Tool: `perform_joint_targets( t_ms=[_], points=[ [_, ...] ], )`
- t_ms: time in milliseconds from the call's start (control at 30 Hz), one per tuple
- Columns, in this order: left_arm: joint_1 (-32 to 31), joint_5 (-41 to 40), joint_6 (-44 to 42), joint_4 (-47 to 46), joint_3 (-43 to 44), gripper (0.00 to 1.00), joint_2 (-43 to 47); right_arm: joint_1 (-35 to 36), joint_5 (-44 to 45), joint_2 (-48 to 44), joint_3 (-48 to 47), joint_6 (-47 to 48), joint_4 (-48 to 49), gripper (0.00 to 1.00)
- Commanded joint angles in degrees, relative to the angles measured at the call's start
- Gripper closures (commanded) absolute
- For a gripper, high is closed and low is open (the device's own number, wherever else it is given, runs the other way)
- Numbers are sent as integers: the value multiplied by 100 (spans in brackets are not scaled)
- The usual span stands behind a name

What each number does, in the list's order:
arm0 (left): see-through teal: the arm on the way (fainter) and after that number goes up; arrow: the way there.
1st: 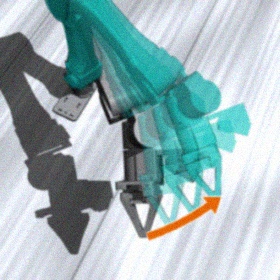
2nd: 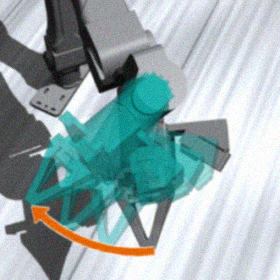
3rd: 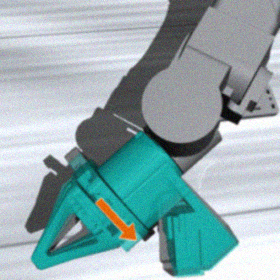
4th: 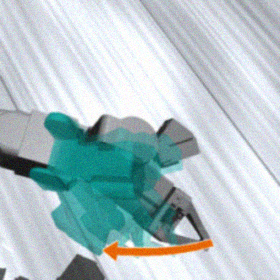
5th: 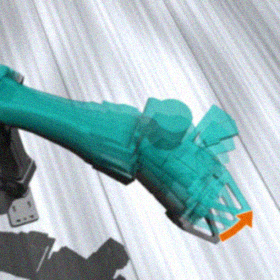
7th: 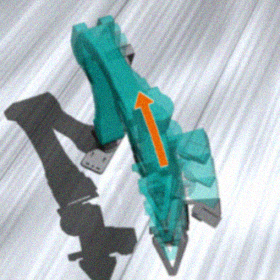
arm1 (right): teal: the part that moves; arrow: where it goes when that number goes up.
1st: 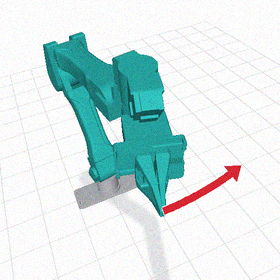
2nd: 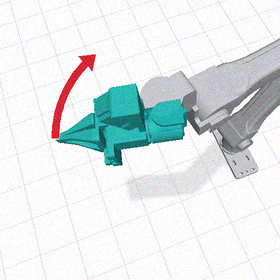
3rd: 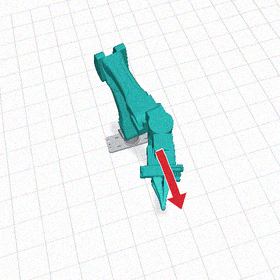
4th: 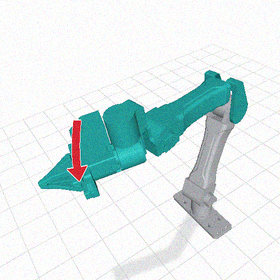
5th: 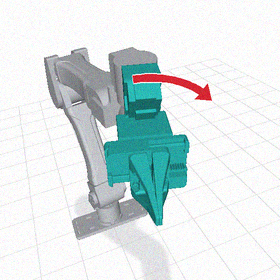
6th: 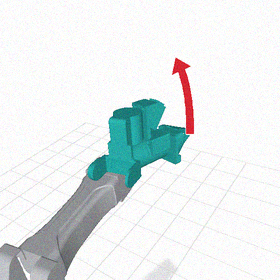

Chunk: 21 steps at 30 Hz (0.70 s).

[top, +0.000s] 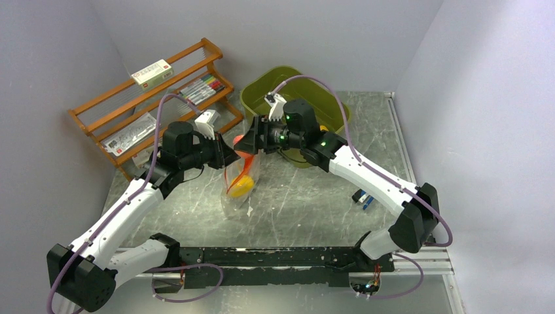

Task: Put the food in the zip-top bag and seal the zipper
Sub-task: Place the fake fruit in the zipper food storage bag.

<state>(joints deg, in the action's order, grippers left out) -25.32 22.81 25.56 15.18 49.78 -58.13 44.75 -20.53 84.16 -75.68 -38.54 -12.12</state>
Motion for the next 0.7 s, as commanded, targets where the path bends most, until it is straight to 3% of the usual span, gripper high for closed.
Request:
perform_joint_targets(
  t_ms=[0, 333, 667],
  points=[
    [27, -207, 3, 104, 127, 93, -61, 15, 228, -13, 120, 43, -343, 49],
    [27, -654, 55, 207, 100, 93, -111, 16, 956, 270, -307, 487, -1590, 47],
    [27, -934, 71, 402, 219, 93, -108, 93, 975, 553, -632, 578, -1881, 43]
  ],
)
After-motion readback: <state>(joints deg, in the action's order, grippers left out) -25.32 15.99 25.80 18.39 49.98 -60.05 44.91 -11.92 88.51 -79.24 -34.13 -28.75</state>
